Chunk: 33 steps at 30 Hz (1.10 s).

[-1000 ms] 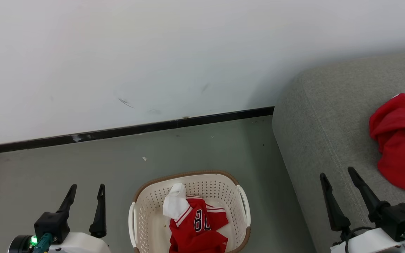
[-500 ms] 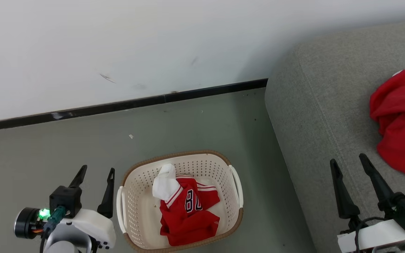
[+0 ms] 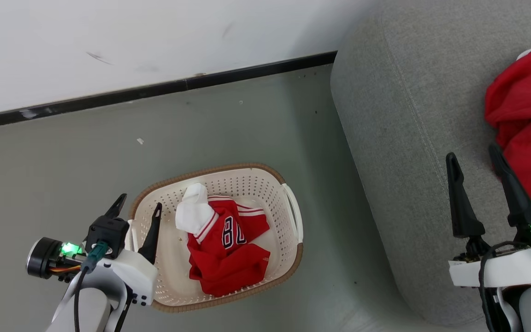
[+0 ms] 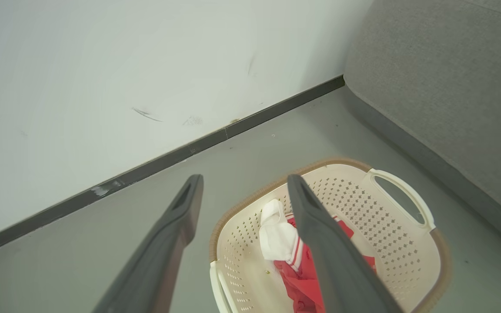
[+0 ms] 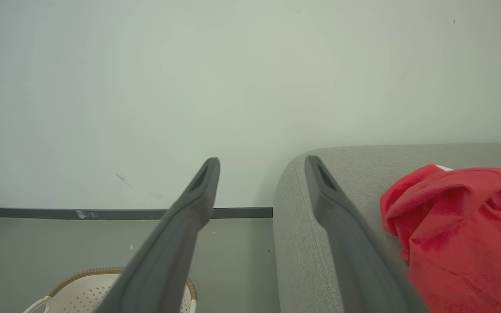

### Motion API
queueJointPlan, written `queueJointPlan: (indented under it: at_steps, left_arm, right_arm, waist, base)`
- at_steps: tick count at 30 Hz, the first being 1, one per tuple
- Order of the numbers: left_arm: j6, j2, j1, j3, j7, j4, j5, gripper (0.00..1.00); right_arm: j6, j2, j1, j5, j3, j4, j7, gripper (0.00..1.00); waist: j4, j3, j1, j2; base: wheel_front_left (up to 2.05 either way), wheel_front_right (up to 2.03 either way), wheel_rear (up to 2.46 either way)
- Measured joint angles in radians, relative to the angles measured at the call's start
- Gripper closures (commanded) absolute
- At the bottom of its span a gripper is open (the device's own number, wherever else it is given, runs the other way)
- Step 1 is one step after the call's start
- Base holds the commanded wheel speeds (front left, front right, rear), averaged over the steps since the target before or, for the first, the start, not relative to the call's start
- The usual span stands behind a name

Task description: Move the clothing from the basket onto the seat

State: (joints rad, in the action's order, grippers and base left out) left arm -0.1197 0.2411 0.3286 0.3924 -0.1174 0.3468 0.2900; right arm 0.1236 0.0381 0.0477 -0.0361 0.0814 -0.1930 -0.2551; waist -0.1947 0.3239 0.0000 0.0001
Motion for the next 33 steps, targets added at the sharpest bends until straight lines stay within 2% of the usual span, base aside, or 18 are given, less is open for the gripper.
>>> queueJointPlan:
  at_steps: [11, 33]
  left_arm:
    - [0.004, -0.016, 0.084, 0.056, 0.02, 0.087, -0.056, 0.0]
    - [0.055, -0.029, 0.18, 0.163, 0.052, 0.267, -0.149, 0.0]
  right_arm:
    - [0.0, 0.0, 0.121, 0.0, 0.0, -0.027, 0.0, 0.0]
    - [0.0, 0.001, 0.302, -0.05, -0.036, -0.033, 0.0, 0.0]
  waist:
    - [-0.056, 0.123, 0.0, 0.0]
    - [-0.147, 0.308, 0.0, 0.0]
  base:
    - [0.0, 0.0, 0.0]
    - [0.0, 0.0, 0.0]
